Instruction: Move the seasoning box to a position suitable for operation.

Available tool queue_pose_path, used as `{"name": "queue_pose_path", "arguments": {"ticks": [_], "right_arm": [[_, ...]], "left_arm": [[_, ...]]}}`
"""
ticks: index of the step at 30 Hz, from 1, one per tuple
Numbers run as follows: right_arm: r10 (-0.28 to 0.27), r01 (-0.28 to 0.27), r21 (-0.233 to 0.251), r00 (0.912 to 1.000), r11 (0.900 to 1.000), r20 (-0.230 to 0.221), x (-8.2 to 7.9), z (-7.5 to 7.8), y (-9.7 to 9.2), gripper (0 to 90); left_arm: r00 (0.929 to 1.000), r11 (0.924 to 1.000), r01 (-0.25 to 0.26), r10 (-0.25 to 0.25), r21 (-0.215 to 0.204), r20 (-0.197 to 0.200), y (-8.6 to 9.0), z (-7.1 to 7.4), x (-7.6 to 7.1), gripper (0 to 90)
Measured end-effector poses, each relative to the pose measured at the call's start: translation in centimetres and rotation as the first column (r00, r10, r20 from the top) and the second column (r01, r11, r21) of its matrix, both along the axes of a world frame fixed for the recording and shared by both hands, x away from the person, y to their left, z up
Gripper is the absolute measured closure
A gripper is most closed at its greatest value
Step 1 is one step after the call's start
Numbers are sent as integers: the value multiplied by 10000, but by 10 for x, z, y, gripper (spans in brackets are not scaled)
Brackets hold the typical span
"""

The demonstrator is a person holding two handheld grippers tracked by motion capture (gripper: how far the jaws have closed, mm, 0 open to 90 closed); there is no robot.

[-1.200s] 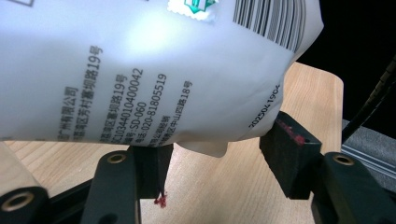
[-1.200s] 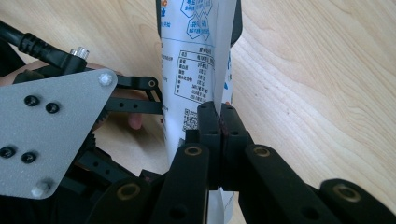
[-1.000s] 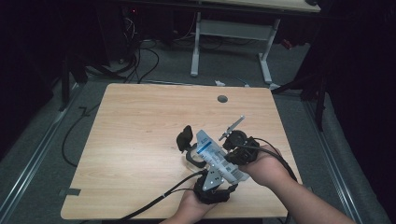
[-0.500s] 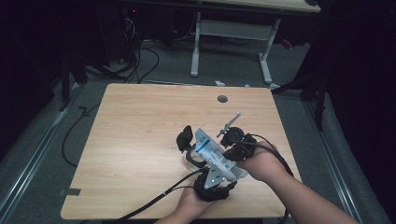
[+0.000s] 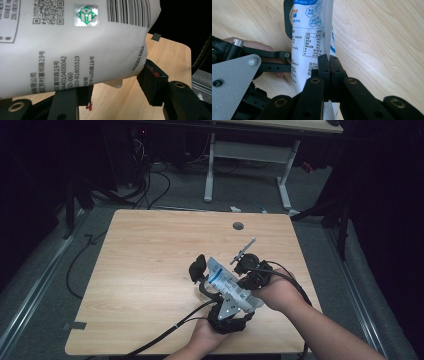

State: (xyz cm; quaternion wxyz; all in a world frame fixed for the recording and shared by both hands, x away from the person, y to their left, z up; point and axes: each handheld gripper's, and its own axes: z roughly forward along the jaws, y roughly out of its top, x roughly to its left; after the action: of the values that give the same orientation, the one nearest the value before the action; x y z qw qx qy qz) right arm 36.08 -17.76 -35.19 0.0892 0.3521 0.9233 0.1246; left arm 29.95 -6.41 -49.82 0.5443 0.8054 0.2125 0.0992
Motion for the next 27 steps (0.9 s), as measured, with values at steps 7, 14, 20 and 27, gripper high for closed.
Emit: {"name": "queue_pose_path", "arguments": {"ticks": [7,14,20,27], "right_arm": [[34,-34,-40,10000,10000,34,1,1,2,900],[109,-109,-58,9999,9999,83,2,2,4,900],[120,-120,-51,9999,9999,53,2,3,5,900],[120,-120,-81,9999,9999,-30,3,3,6,900]], "left_arm": [[10000,9999,-16,15,-156,-88,1,2,0,497],[9999,9995,-6,1,-326,-147,1,3,1,497],[9999,9993,-13,8,-367,-158,1,4,1,499],[9998,9991,-16,9,-419,-178,1,4,1,500]]}}
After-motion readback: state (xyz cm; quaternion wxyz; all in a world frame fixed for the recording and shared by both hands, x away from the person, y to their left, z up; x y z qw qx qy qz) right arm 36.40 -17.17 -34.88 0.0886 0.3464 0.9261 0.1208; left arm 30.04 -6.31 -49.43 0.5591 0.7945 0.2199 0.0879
